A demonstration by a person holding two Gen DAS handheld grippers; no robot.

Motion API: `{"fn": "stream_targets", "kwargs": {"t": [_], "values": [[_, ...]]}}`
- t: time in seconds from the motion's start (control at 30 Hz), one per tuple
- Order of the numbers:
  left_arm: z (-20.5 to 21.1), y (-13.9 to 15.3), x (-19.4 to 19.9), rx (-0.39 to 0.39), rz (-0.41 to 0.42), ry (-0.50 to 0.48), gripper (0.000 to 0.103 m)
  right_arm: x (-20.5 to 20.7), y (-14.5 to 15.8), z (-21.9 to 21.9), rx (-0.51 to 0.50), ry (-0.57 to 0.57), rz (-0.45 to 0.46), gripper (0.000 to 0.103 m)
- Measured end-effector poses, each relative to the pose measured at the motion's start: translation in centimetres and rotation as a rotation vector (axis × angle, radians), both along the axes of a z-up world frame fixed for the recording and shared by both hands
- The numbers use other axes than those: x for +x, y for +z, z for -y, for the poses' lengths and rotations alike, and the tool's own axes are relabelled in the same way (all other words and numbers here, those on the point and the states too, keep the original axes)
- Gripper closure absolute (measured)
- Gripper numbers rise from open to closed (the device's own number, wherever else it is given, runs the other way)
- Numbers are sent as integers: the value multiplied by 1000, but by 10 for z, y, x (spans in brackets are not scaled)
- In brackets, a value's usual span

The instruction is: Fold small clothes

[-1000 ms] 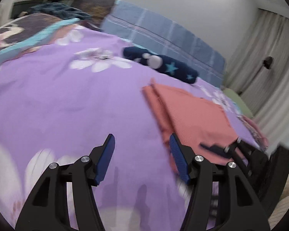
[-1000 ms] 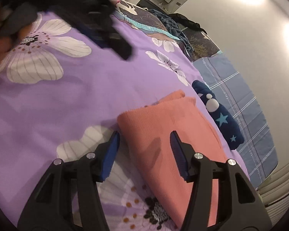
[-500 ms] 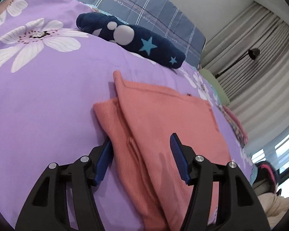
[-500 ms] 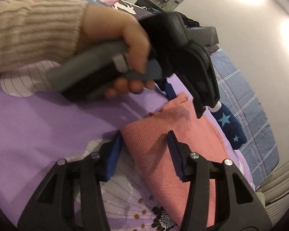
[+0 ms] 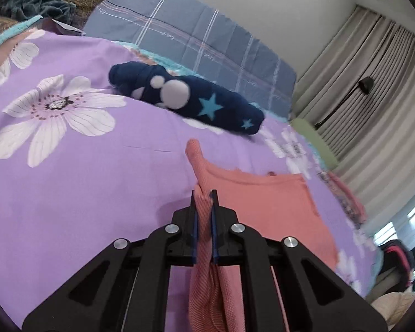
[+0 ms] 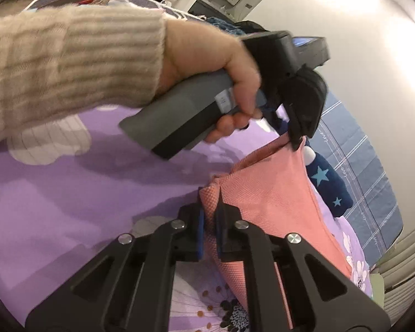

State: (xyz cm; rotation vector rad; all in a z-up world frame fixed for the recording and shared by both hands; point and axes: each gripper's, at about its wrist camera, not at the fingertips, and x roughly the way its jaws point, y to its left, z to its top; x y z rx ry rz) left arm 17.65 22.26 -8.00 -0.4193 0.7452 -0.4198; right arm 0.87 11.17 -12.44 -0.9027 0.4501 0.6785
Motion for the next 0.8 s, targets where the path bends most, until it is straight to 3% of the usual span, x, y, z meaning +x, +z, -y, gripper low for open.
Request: {"fn": "stream_targets", "kwargs": {"t": [0.1, 0.13, 0.17, 0.23, 0.37, 0.43, 0.7, 0.8], "values": [[-1, -31, 14, 62, -93, 35, 97, 0, -7, -2, -18, 0, 1, 97], [-4, -41, 18, 49, -123, 38, 97, -2, -6, -2, -15, 3, 12, 97], [-12, -46, 18, -20, -128, 41, 97, -3, -5, -2, -11, 5, 11, 96], [-21, -43, 16, -54, -117, 58, 97, 0, -4, 1, 0, 4, -7, 96], [-27, -36, 11, -27, -109, 71, 96, 4, -1, 5, 20, 8, -40, 92], [-31, -33, 4, -36, -100, 56, 92, 4, 2, 9, 31, 15, -48, 91], [-26, -43, -8, -61, -127, -15, 91, -7, -3, 7, 10, 35, -51, 86], [-24, -45, 0, -28, -129, 17, 99, -11, -3, 7, 4, 42, -41, 86]]}}
